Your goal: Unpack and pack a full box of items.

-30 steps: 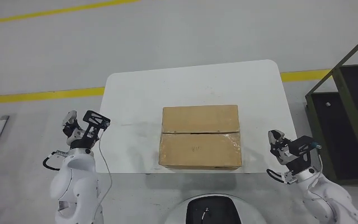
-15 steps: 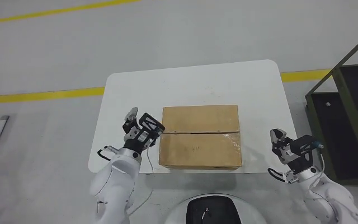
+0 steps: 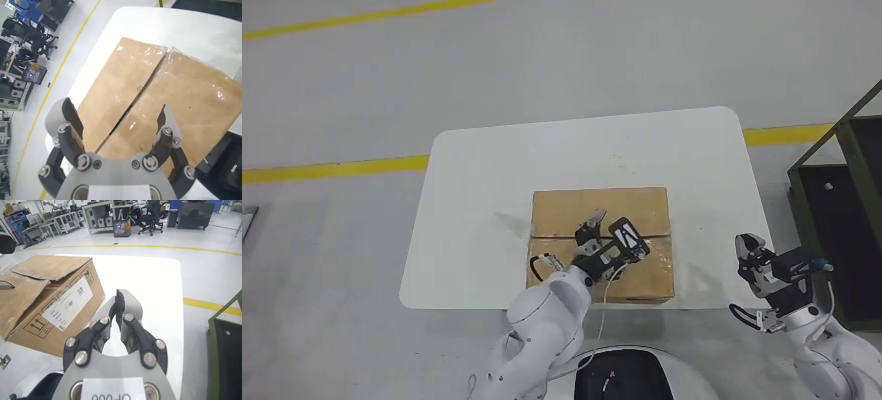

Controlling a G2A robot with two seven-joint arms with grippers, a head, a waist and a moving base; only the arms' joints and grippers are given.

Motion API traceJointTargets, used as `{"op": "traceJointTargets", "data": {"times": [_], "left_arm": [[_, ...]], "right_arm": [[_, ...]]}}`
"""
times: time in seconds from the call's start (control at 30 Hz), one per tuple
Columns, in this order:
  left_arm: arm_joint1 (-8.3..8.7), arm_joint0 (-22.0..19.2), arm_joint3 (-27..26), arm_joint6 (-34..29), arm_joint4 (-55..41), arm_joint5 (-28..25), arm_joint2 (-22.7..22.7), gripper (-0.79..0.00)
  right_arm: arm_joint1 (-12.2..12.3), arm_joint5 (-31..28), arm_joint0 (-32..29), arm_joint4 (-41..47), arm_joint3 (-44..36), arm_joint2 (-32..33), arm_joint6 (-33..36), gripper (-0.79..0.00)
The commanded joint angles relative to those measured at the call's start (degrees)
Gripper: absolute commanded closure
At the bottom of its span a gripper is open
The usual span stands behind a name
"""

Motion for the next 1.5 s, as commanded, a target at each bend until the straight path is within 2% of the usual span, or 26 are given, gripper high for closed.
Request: {"op": "traceJointTargets", "data": {"times": [0.0, 0.37, 0.7, 0.83, 1.0, 1.47], "left_arm": [[0.01, -1.0, 1.4, 0.3, 2.6, -1.2, 0.7, -0.785], [-0.04, -4.1, 5.7, 1.9, 10.6, -1.7, 0.8, -0.785], [-0.23, -8.7, 9.1, 8.1, 17.8, 1.3, 0.1, -0.785], [-0.67, -12.9, 12.4, 11.3, 20.2, 1.0, 1.0, -0.785], [-1.74, -19.5, 19.6, 15.0, 22.3, 2.7, 2.9, -0.785], [-6.57, -35.4, 39.5, 20.3, 20.8, 9.2, 8.8, -0.785]], "right_arm": [[0.0, 0.0, -0.2, 0.1, -0.1, 0.2, 0.0, 0.0], [0.0, -0.2, -0.2, 0.3, 0.0, 0.9, 0.2, 0.0], [0.0, -0.7, 0.3, 0.3, 0.1, 0.9, 0.6, 0.0], [0.1, -1.0, 0.7, 0.2, 0.1, 0.8, 0.8, 0.0], [0.0, -1.2, 1.0, 0.3, 0.2, 0.7, 0.9, 0.0], [0.0, -1.1, 0.6, 0.6, 0.2, 0.9, 0.7, 0.0]]}}
